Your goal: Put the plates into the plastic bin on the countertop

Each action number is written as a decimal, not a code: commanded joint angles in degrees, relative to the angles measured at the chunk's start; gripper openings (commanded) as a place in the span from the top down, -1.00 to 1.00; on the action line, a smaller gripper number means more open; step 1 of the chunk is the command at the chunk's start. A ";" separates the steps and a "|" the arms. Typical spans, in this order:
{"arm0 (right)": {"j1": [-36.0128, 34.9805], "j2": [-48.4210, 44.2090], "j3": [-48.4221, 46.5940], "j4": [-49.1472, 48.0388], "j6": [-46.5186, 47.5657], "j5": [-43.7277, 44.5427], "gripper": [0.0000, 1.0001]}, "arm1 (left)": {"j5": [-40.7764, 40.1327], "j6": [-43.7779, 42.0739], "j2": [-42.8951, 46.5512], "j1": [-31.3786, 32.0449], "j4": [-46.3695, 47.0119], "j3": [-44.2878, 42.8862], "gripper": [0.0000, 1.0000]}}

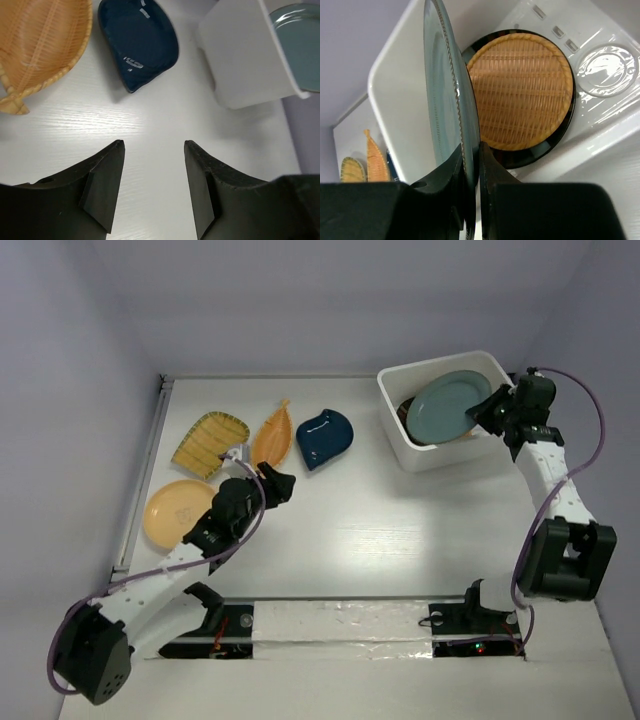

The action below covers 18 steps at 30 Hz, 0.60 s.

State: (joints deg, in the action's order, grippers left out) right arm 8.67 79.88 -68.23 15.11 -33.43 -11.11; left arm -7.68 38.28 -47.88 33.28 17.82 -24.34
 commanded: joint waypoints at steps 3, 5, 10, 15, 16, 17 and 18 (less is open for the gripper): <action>1.53 4.57 -11.13 -5.54 0.03 -3.64 1.00 | -4.00 -3.91 -9.14 -0.14 4.06 -2.81 0.06; 1.53 6.95 -12.62 -4.66 0.21 -4.53 1.00 | -4.18 -4.53 -11.79 -0.14 3.54 -4.57 0.05; 1.53 13.37 -14.03 -3.96 0.47 -5.15 1.00 | -3.04 -4.45 -17.95 -0.14 4.32 -6.25 -0.01; 2.06 18.47 -16.24 -0.79 2.05 -4.62 1.00 | -2.86 -4.18 -22.68 -0.14 4.24 -8.53 -0.12; 2.06 18.73 -15.98 -0.96 2.14 -4.27 1.00 | -2.86 -4.18 -23.48 -0.14 4.24 -8.97 -0.13; 2.06 19.17 -15.80 -0.70 2.32 -3.92 0.96 | -2.86 -4.18 -24.27 -0.14 4.24 -9.84 -0.15; 2.06 19.26 -15.71 -0.44 2.75 -2.87 0.92 | -2.78 -4.18 -26.11 -0.14 4.15 -10.37 -0.15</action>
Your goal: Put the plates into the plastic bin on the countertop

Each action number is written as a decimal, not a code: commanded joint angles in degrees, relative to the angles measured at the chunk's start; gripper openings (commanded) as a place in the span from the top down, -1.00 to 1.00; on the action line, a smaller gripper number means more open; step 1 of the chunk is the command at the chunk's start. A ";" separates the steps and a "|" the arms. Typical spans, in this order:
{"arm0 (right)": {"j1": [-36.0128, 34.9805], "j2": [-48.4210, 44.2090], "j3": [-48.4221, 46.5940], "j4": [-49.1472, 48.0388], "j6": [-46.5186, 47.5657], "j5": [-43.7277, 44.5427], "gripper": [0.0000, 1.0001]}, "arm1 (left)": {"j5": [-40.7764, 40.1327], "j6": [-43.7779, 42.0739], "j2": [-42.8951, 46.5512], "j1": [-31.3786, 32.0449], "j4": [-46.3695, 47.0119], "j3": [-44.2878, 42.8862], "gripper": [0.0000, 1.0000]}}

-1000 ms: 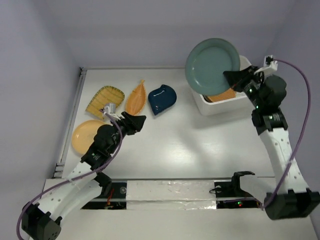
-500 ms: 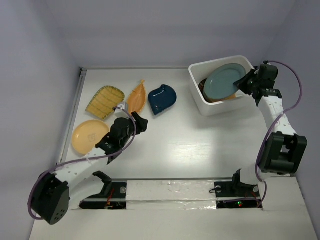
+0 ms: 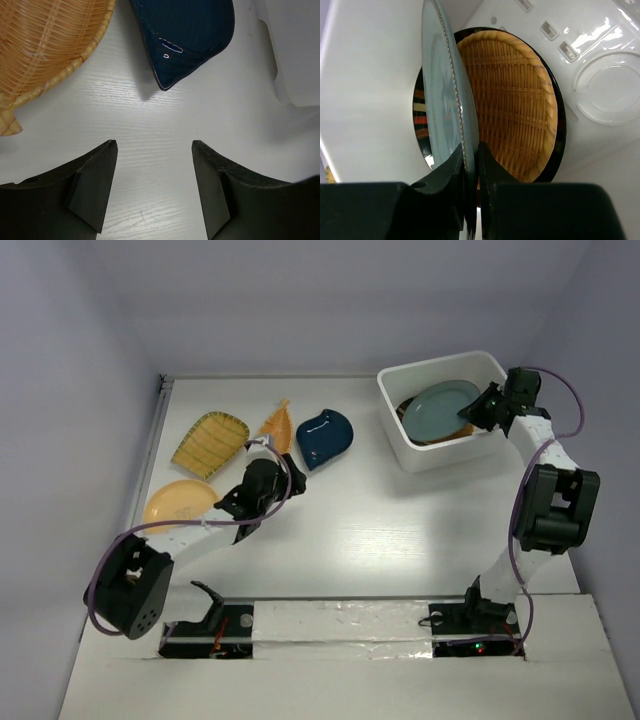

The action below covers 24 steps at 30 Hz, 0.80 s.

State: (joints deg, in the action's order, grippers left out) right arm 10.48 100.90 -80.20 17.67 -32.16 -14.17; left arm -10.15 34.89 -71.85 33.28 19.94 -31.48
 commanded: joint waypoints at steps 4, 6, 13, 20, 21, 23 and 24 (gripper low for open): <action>0.24 -3.51 -0.41 -3.52 1.75 4.32 0.18 | -0.39 -0.79 -7.85 -0.14 2.20 -6.21 -0.19; 0.24 -5.53 2.05 -5.10 1.58 6.42 -0.40 | -0.83 -0.62 -11.62 -0.14 1.50 -9.81 -0.19; 0.24 -15.01 9.88 -9.93 -0.53 9.96 -0.85 | -4.86 0.79 -19.02 -0.14 2.38 -14.22 -0.19; 0.24 -26.35 19.46 -16.87 -2.82 6.09 -0.92 | -8.66 1.84 -25.78 -0.14 3.43 -19.48 -0.10; 0.24 -27.50 20.34 -17.05 -2.90 5.57 -0.92 | -8.57 1.84 -27.27 -0.14 3.52 -20.01 -0.09; 0.24 -31.27 23.15 -18.54 -3.17 4.07 -0.92 | -8.22 2.19 -28.77 -0.14 3.96 -21.59 -0.04; 0.24 -32.60 24.21 -19.16 -3.26 3.28 -0.92 | -8.13 2.37 -29.91 -0.14 4.14 -21.95 -0.03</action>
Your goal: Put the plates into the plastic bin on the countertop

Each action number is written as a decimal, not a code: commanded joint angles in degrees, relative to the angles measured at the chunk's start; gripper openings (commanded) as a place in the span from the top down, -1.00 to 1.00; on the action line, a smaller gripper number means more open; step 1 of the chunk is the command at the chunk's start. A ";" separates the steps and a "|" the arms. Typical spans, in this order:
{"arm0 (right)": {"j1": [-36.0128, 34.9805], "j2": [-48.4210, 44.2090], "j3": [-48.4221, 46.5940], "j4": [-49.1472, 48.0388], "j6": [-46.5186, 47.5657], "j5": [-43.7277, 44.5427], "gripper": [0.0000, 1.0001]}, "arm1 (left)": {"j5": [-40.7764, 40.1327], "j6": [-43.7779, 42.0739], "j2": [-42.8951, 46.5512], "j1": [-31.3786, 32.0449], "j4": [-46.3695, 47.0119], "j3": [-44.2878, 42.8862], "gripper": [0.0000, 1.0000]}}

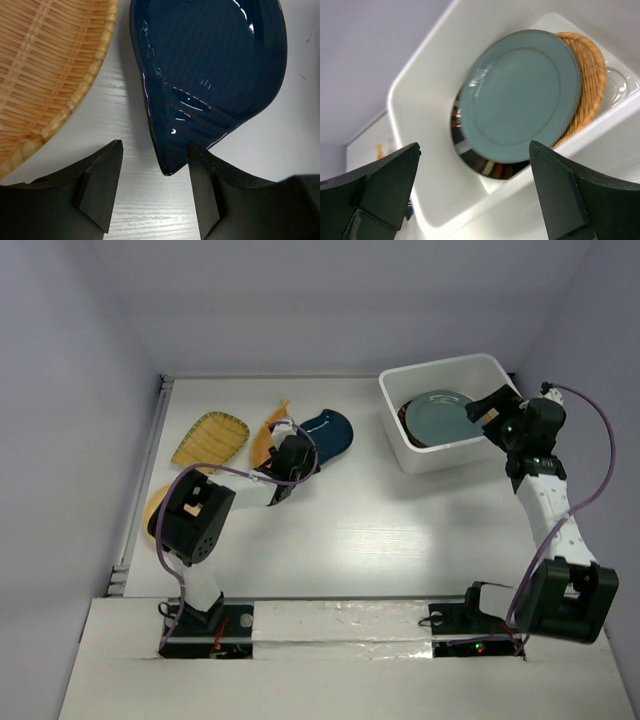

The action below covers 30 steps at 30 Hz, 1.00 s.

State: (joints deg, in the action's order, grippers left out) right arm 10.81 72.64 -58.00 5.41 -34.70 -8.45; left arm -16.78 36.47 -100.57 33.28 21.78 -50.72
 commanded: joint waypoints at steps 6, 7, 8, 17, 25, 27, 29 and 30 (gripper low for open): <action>-0.09 -12.96 7.81 -7.61 -0.37 -5.00 -0.87 | -0.80 2.55 -4.71 -0.66 4.06 -4.83 0.11; -0.09 -13.66 8.25 -7.52 -0.28 -5.52 -0.86 | -0.63 2.82 -5.15 -0.67 4.23 -5.09 0.12; -0.09 -14.36 8.60 -7.00 -0.20 -5.79 -0.83 | -0.54 2.99 -5.59 -0.67 4.50 -5.53 0.17; -0.09 -24.99 12.99 -6.29 -1.07 -11.85 -0.60 | -0.10 4.14 -8.68 -0.67 7.22 -5.71 1.00; -9.64 -33.44 19.14 -6.02 -0.81 -18.01 0.82 | 4.37 3.96 3.61 -0.67 15.56 3.42 1.00; -15.35 -34.14 20.29 -5.59 -0.46 -15.65 1.00 | 5.61 4.40 9.22 -0.67 17.15 6.59 1.00; -22.56 -33.88 21.08 -5.93 -1.42 -13.70 0.99 | 6.40 4.75 13.21 -0.67 17.94 9.49 1.00; -24.41 -33.71 22.39 -6.72 -2.73 -13.44 0.90 | 6.58 5.10 17.30 -0.67 18.03 10.54 1.00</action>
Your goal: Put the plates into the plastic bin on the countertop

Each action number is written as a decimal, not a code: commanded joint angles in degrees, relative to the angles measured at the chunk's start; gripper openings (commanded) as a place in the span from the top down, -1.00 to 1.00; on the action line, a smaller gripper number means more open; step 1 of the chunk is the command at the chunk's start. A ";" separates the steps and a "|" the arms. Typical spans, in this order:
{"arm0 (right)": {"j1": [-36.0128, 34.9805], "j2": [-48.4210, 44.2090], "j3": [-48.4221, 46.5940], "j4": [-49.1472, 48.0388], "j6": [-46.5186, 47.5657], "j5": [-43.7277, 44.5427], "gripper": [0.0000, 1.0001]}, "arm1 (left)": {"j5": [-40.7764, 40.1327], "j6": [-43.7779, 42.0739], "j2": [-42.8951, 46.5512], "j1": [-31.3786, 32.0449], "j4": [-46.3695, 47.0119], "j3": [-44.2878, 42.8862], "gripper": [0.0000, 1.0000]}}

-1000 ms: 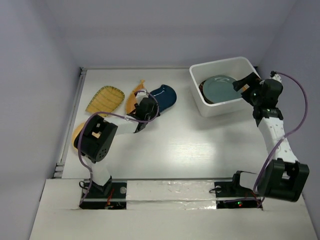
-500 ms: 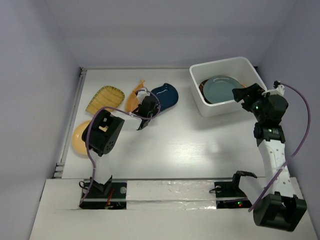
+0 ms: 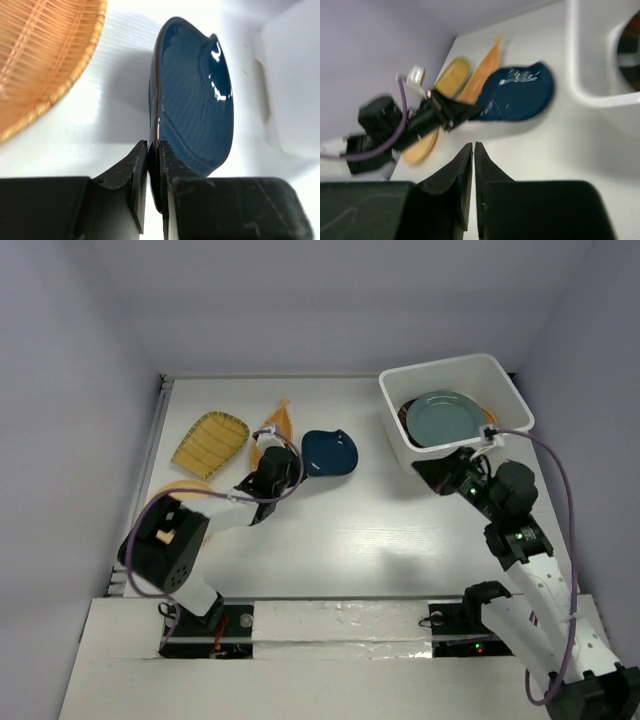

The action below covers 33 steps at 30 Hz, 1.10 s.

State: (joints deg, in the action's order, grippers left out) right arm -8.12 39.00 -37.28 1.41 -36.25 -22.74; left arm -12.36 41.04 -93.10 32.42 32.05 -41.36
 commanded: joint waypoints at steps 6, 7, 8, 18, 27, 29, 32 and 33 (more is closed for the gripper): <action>-16.57 1.07 5.98 -8.88 -6.02 6.65 -0.87 | 3.39 1.50 26.79 0.18 4.87 7.69 1.00; -17.80 1.86 6.34 -9.49 -6.90 8.49 -0.91 | 4.18 1.94 28.66 0.18 4.25 8.31 1.00; -19.72 3.87 6.34 -10.37 -7.34 10.33 -0.96 | 5.23 2.29 32.42 0.18 3.38 9.62 1.00; -24.39 19.43 1.07 -21.53 -8.49 10.44 -1.00 | 11.56 5.63 47.56 0.18 -2.08 14.64 1.00; -24.40 32.18 -1.57 -33.58 -12.88 8.24 -0.83 | 18.68 7.65 51.87 0.18 -2.00 15.17 1.00; -24.40 33.76 -2.53 -34.01 -13.06 8.94 -0.44 | 20.09 7.92 52.23 0.18 -1.73 15.09 1.00; -24.40 33.77 -3.50 -33.50 -13.23 10.78 0.49 | 20.36 6.61 51.97 0.18 -3.92 13.77 0.97; -24.40 32.90 -3.94 -32.62 -13.23 11.66 0.70 | 20.27 6.08 51.71 0.18 -4.45 13.16 0.85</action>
State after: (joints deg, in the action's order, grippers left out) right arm -32.01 73.25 -37.71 -26.74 -50.35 -13.58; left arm 5.50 45.47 -43.59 32.62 18.41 -24.86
